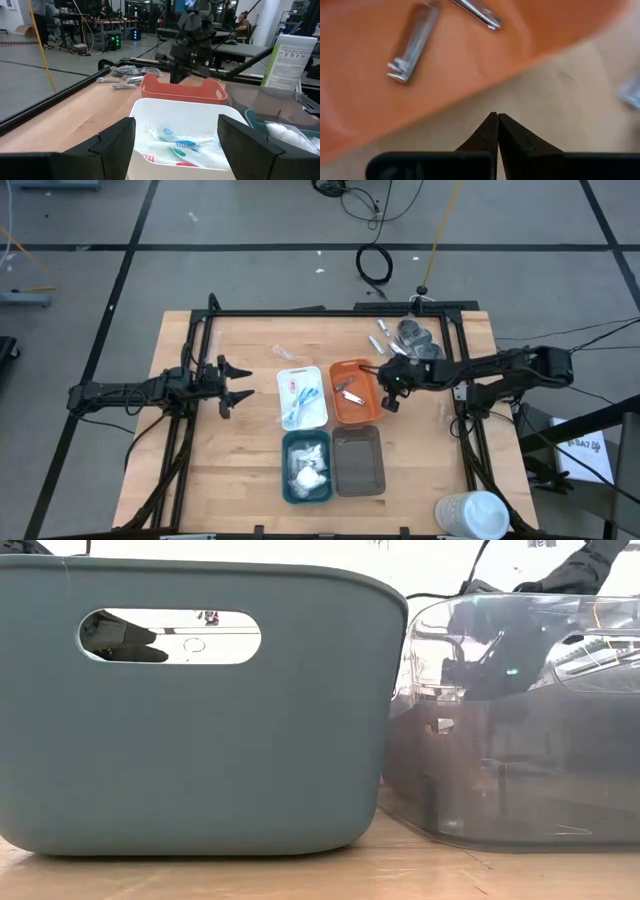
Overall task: Pick & Place Travel size toiletries
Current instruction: Adjust the orange bin on the table, then put the nail cutter into the orange bin
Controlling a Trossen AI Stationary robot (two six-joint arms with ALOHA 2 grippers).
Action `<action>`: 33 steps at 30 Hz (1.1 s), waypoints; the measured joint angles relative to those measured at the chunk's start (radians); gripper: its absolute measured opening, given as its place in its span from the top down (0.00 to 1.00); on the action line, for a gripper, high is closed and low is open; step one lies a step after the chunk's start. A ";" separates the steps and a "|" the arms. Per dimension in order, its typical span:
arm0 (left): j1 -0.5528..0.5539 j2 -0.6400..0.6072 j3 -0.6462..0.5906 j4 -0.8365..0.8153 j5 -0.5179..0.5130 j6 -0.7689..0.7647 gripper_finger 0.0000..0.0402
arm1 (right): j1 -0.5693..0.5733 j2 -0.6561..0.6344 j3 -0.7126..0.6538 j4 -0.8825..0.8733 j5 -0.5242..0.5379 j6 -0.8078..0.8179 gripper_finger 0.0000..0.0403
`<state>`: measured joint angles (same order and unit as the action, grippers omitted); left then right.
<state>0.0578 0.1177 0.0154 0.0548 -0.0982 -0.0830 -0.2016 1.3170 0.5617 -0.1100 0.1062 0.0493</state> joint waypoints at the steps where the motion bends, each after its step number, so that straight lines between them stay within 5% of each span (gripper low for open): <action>1: 0.000 0.000 0.000 0.001 0.000 0.000 0.32 | 0.000 0.016 0.000 0.024 -0.015 0.001 1.00; 20: 0.000 0.000 0.000 0.001 0.000 0.000 0.32 | 0.016 0.068 0.000 0.227 -0.180 0.039 1.00; 33: 0.000 0.000 0.000 0.001 0.000 0.000 0.32 | -0.143 -0.050 0.001 0.008 0.235 0.038 0.98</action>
<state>0.0575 0.1174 0.0154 0.0555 -0.0982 -0.0831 -0.3444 1.2671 0.5629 -0.1019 0.3409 0.0873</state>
